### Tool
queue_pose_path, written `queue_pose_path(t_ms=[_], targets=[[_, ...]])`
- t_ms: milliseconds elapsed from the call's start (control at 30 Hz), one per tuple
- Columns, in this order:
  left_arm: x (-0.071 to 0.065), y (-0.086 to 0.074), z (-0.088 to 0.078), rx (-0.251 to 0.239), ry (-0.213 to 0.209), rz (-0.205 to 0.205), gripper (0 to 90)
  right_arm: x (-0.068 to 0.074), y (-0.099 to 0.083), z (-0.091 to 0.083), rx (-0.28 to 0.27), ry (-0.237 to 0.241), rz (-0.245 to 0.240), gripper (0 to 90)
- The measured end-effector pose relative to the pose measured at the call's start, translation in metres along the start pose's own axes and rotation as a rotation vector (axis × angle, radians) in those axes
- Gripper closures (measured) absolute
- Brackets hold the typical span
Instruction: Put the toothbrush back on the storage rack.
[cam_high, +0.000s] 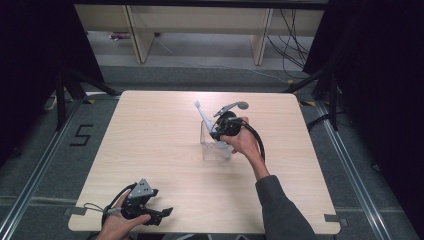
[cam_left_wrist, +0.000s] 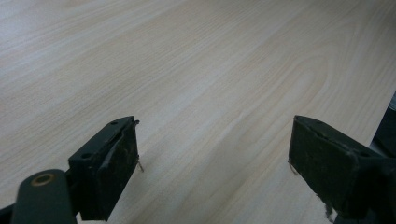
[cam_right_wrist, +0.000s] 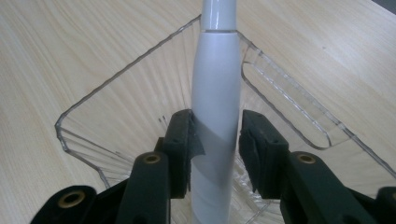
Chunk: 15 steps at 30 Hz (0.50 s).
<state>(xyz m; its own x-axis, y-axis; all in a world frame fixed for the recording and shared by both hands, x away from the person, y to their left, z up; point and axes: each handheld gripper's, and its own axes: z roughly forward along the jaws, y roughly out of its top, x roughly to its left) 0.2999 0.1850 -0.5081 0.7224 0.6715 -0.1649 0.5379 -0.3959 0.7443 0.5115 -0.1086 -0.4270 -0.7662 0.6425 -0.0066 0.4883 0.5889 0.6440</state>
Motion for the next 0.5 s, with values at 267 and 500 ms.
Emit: queue_pose_path(t_ms=[267,500], targets=[[0.0008,0.0002,-0.0008,0.009,0.005,0.012,15.1,0.0028,0.0012,0.0002,0.011,0.006,-0.018,67.5],[0.0004,0.0003,-0.0001,-0.006,-0.001,0.013,15.1,0.0028,0.0008,-0.0024,-0.007,0.015,0.003,63.2]])
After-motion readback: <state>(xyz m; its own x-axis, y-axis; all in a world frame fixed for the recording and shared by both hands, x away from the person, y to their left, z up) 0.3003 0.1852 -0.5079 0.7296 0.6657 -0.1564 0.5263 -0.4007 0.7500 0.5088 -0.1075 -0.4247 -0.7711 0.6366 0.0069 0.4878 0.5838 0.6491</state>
